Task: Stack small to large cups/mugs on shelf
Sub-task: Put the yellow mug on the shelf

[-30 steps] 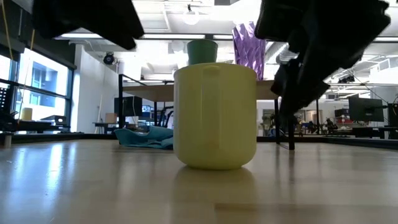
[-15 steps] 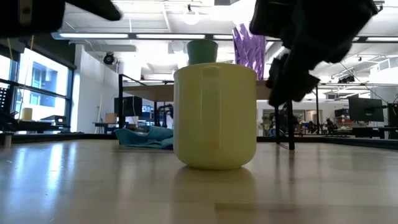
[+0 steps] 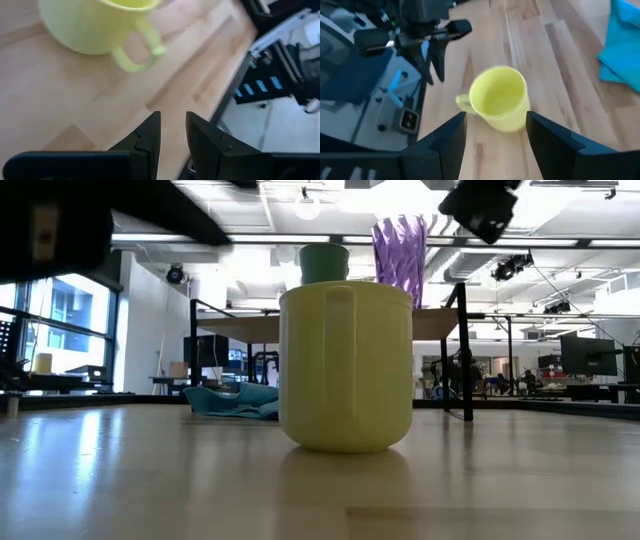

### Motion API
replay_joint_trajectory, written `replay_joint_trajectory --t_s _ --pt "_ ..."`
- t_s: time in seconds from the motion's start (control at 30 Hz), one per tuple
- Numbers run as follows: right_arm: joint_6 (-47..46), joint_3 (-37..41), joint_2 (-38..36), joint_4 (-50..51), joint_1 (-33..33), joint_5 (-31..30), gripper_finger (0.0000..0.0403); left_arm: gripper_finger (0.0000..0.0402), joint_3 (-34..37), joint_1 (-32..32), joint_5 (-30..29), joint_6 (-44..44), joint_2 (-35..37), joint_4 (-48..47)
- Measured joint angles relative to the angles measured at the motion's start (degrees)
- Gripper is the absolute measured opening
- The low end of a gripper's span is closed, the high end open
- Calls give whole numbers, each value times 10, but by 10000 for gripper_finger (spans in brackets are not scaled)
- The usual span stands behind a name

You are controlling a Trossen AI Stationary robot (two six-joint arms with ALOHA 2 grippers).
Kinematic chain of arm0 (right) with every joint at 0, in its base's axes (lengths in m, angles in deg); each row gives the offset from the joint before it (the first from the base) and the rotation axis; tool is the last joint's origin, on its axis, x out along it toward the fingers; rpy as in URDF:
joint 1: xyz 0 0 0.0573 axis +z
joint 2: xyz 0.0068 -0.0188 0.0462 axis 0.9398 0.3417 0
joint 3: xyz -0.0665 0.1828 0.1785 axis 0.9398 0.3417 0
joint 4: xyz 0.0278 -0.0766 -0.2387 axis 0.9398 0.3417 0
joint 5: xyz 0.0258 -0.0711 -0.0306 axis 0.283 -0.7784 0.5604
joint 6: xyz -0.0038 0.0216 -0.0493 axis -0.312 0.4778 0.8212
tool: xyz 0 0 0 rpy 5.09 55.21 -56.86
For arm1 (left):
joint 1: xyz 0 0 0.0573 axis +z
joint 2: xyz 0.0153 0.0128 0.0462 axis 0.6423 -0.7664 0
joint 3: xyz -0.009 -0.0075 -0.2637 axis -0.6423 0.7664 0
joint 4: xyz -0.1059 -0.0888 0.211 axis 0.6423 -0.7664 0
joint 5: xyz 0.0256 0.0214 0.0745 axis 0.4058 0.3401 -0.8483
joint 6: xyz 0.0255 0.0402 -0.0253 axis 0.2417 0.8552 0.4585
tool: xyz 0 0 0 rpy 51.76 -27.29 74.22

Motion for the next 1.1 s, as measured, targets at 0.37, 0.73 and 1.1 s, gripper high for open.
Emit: replay_joint_trajectory --t_s 0.37,0.73,1.1 --pt "64 0 -90 112 -1 -13 197 82 -2 66 -5 -8 -48 123" --pt "94 0 -114 126 2 4 197 193 -49 90 50 -13 -63 40" --pt "103 1 -113 153 -1 6 197 257 -87 96 0 -79 -63 -109"
